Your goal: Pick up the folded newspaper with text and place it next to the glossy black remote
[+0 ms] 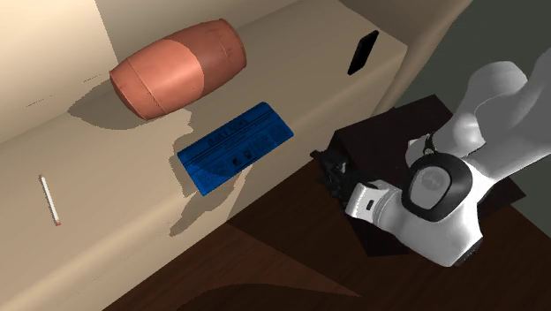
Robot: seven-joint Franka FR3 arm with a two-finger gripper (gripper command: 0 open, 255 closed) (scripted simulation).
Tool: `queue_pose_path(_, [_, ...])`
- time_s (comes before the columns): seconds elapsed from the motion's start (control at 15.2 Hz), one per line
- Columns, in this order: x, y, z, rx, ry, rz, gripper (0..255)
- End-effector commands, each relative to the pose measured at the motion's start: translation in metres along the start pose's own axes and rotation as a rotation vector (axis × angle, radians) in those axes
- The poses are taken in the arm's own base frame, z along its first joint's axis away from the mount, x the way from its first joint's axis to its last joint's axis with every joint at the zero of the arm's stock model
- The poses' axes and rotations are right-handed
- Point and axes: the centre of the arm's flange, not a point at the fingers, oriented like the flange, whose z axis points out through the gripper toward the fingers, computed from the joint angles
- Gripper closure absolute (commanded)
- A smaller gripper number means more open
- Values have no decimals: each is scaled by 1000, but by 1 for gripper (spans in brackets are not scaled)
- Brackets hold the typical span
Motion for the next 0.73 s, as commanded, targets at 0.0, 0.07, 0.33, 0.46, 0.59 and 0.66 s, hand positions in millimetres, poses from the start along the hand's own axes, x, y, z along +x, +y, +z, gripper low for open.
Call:
queue_pose_path(0.0, [11,-16,24,-89,14,-10,0])
queue_pose_path(0.07, [15,-24,38,-130,15,-17,0])
queue_pose_path(0.33, [31,-50,93,-293,16,-47,0])
queue_pose_path(0.46, [38,-60,122,-375,17,-62,0])
queue_pose_path(0.59, [45,-66,149,-450,18,-76,0])
queue_pose_path(0.66, [46,-64,154,-450,18,-76,0])
